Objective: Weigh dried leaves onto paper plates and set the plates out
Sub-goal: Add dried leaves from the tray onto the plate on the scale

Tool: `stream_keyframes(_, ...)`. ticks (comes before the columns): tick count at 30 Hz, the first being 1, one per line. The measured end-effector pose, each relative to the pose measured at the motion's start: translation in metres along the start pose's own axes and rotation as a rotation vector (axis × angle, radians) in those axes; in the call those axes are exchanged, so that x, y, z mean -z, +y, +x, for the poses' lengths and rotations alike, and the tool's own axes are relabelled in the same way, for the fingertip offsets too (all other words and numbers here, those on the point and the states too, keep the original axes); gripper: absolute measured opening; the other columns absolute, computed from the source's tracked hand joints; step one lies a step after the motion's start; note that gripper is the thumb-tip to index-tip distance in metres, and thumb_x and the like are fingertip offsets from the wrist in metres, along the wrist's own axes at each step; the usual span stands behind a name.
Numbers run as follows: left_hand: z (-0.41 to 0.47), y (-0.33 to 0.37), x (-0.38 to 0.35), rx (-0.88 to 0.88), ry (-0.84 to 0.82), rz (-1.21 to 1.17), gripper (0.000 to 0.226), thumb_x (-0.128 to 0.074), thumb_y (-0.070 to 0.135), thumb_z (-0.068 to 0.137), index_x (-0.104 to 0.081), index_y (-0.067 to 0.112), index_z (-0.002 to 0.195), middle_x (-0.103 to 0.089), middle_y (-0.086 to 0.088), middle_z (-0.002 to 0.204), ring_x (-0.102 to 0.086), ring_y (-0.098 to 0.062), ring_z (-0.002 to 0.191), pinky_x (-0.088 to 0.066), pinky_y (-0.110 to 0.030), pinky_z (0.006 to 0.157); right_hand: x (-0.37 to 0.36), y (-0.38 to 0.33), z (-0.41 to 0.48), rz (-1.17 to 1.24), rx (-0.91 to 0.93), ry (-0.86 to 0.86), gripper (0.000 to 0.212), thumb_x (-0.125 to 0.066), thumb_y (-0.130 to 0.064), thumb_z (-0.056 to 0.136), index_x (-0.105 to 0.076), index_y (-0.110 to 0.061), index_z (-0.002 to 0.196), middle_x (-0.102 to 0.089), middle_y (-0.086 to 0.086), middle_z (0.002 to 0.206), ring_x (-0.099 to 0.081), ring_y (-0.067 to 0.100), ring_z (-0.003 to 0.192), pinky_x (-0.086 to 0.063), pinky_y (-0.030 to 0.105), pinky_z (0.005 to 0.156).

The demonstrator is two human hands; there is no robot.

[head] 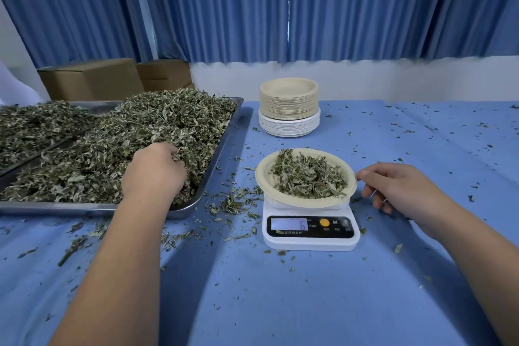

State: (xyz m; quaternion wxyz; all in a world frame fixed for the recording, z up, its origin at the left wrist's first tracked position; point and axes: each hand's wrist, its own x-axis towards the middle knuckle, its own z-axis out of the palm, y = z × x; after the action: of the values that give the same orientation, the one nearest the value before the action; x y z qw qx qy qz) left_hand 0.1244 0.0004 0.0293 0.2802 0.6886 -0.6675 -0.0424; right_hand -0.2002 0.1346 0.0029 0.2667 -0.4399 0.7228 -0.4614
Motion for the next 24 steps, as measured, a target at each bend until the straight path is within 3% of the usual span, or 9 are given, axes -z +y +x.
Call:
stream_keyframes(5, 0.0, 0.0, 0.0, 0.009, -0.012, -0.056, 0.038, -0.058, 0.021, 0.095, -0.057, 0.016, 0.133, -0.056, -0.011, 0.085, -0.053, -0.023, 0.062, -0.039, -0.03, 0.059, -0.001, -0.001, -0.001, 0.01, 0.008, -0.001, 0.018, -0.057, -0.022, 0.094, -0.071, -0.013, 0.086, -0.061, -0.007, 0.058, -0.045, 0.007, 0.037, -0.036, 0.017, 0.037)
stream_keyframes(9, 0.0, 0.001, -0.001, 0.007, -0.027, -0.09, 0.039, -0.057, 0.023, 0.096, -0.055, 0.016, 0.134, -0.053, -0.005, 0.079, -0.051, -0.017, 0.059, -0.039, -0.029, 0.058, -0.001, -0.002, -0.002, 0.016, 0.01, 0.002, 0.018, -0.057, -0.021, 0.094, -0.071, -0.012, 0.086, -0.061, -0.005, 0.059, -0.044, 0.007, 0.037, -0.035, 0.017, 0.036)
stream_keyframes(12, 0.0, 0.001, -0.001, -0.007, -0.002, -0.129, 0.039, -0.056, 0.022, 0.097, -0.055, 0.016, 0.134, -0.055, -0.006, 0.091, -0.049, -0.013, 0.061, -0.042, -0.03, 0.063, -0.001, -0.002, -0.002, 0.011, 0.015, 0.004, 0.018, -0.057, -0.021, 0.094, -0.071, -0.013, 0.086, -0.061, -0.004, 0.061, -0.045, 0.007, 0.037, -0.035, 0.016, 0.036)
stream_keyframes(16, -0.005, 0.012, -0.002, -0.068, 0.022, -0.309, 0.035, -0.056, 0.021, 0.098, -0.056, 0.015, 0.132, -0.062, -0.006, 0.11, -0.051, -0.01, 0.061, -0.034, -0.023, 0.048, -0.001, -0.002, -0.002, 0.014, 0.018, 0.004, 0.018, -0.056, -0.019, 0.094, -0.071, -0.012, 0.086, -0.062, -0.003, 0.063, -0.045, 0.007, 0.038, -0.036, 0.017, 0.037)
stream_keyframes(20, -0.014, 0.028, -0.003, -0.181, 0.021, -0.51, 0.012, -0.059, 0.021, 0.095, -0.064, 0.03, 0.101, -0.06, 0.016, 0.081, -0.057, -0.008, 0.066, -0.039, -0.023, 0.053, 0.0, -0.002, 0.0, 0.01, 0.02, 0.001, 0.019, -0.057, -0.021, 0.094, -0.071, -0.013, 0.086, -0.063, -0.002, 0.066, -0.046, 0.007, 0.039, -0.036, 0.019, 0.039)
stream_keyframes(22, -0.018, 0.038, -0.003, -0.201, 0.004, -0.69, 0.024, -0.061, 0.017, 0.094, -0.06, 0.039, 0.083, -0.065, 0.023, 0.073, -0.061, 0.004, 0.069, -0.042, -0.018, 0.061, -0.001, -0.002, 0.0, 0.01, 0.022, -0.001, 0.018, -0.057, -0.022, 0.094, -0.071, -0.013, 0.085, -0.063, -0.003, 0.066, -0.046, 0.007, 0.039, -0.036, 0.019, 0.039)
stream_keyframes(24, -0.022, 0.051, -0.005, -0.224, -0.063, -0.856, 0.032, -0.061, 0.013, 0.093, -0.059, 0.042, 0.078, -0.069, 0.028, 0.073, -0.064, 0.008, 0.071, -0.047, -0.019, 0.069, -0.002, -0.002, 0.001, 0.009, 0.024, 0.0, 0.019, -0.057, -0.021, 0.094, -0.071, -0.013, 0.085, -0.062, -0.006, 0.06, -0.045, 0.006, 0.036, -0.035, 0.017, 0.036)
